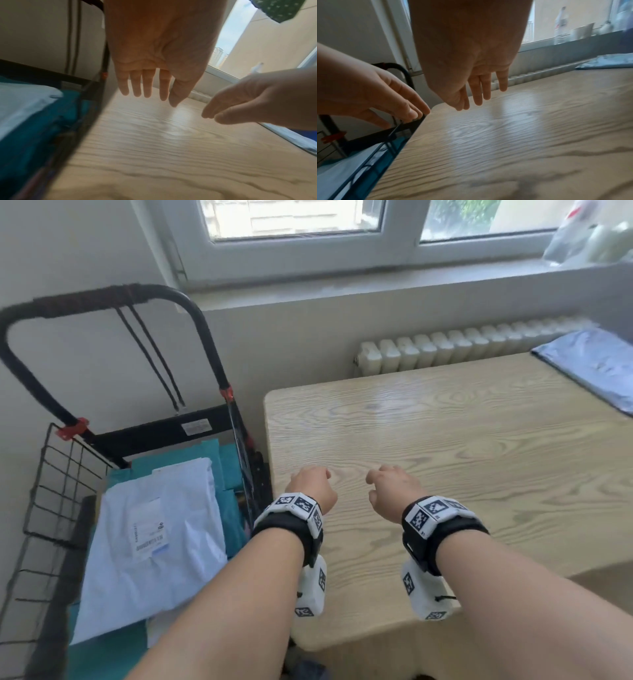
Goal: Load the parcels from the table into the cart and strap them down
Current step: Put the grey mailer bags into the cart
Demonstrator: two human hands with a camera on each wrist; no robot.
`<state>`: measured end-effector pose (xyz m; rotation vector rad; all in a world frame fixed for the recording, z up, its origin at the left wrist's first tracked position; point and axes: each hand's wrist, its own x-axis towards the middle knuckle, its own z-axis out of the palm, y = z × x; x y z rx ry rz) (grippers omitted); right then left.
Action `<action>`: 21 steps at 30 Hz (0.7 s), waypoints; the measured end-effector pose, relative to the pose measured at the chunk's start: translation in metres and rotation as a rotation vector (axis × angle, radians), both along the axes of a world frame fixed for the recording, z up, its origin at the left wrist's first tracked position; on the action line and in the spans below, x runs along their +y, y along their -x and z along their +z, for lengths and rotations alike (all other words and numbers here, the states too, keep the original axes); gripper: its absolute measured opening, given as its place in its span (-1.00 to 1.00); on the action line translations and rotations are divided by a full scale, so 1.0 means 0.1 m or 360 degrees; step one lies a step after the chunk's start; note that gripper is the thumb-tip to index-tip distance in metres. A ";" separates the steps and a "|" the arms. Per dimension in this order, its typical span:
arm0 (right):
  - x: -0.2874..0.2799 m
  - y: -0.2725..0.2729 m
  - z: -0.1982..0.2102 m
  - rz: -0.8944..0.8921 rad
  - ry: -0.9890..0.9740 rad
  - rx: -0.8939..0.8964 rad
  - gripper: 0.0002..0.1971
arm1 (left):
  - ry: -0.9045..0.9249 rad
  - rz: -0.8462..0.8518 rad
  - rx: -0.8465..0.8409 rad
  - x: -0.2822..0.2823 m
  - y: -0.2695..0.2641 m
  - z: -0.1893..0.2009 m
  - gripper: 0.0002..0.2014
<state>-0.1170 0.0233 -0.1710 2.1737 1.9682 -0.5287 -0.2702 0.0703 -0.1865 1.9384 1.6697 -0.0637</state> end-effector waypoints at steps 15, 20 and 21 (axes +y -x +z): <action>-0.85 -2.40 0.47 -0.0339 -0.0158 -0.0033 -0.63 | -0.0162 -0.0246 -0.0077 -0.62 -2.46 0.44 -0.54; -1.14 -2.92 0.52 -0.0421 -0.0190 -0.0027 -0.65 | -0.0178 -0.0278 -0.0097 -0.84 -3.01 0.46 -0.54; -1.19 -3.00 0.52 -0.0443 -0.0198 -0.0019 -0.65 | -0.0174 -0.0297 -0.0094 -0.88 -3.09 0.46 -0.54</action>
